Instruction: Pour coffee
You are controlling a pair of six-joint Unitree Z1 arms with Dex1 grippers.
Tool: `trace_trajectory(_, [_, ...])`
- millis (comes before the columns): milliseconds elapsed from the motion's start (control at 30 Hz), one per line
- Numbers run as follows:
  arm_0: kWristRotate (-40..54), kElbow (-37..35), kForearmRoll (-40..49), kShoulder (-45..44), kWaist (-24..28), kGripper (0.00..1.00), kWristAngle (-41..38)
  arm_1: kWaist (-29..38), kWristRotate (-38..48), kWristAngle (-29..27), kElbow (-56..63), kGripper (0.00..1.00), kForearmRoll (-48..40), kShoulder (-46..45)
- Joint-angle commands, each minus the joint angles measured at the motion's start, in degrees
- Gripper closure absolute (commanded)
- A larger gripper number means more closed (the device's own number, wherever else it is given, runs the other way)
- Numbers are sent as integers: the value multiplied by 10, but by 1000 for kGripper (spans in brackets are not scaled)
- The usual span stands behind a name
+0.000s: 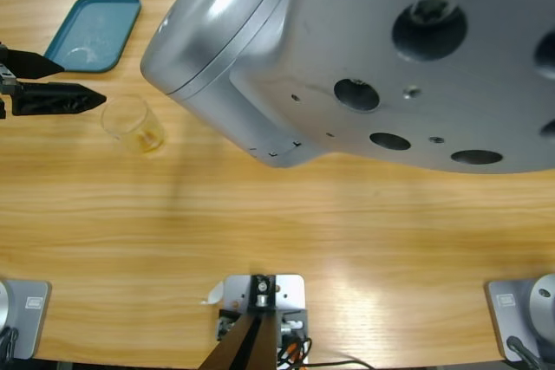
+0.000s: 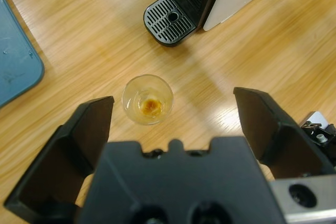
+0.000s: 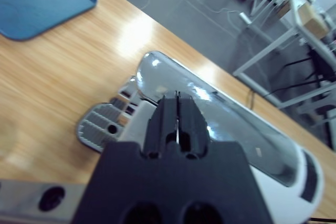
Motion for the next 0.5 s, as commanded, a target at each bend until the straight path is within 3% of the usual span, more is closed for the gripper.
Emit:
trace_trajectory(33, [4, 17, 5, 13, -8, 18, -8, -38, -104, -82, -53, 1000, 15, 8])
trace_trajectory(233, [3, 18, 5, 9, -10, 18, -9, -39, -179, -84, -142, 1000, 60, -47])
trace_trajectory(300, [3, 18, 5, 6, -10, 17, -7, -38, -165, -68, -151, 1000, 105, -75])
trace_trajectory(367, [1, 17, 3, 2, -10, 9, -5, -37, -99, -18, -146, 1000, 173, -125])
trace_trajectory(400, [0, 17, 2, 1, -10, 9, -2, -38, -54, 22, -129, 935, 208, -165])
trace_trajectory(433, [-1, 17, 0, -1, -9, 9, 0, -43, -29, 62, -102, 636, 230, -196])
trace_trajectory(500, [-2, 19, -6, -3, -9, 12, 7, -48, 4, 117, -33, 250, 249, -259])
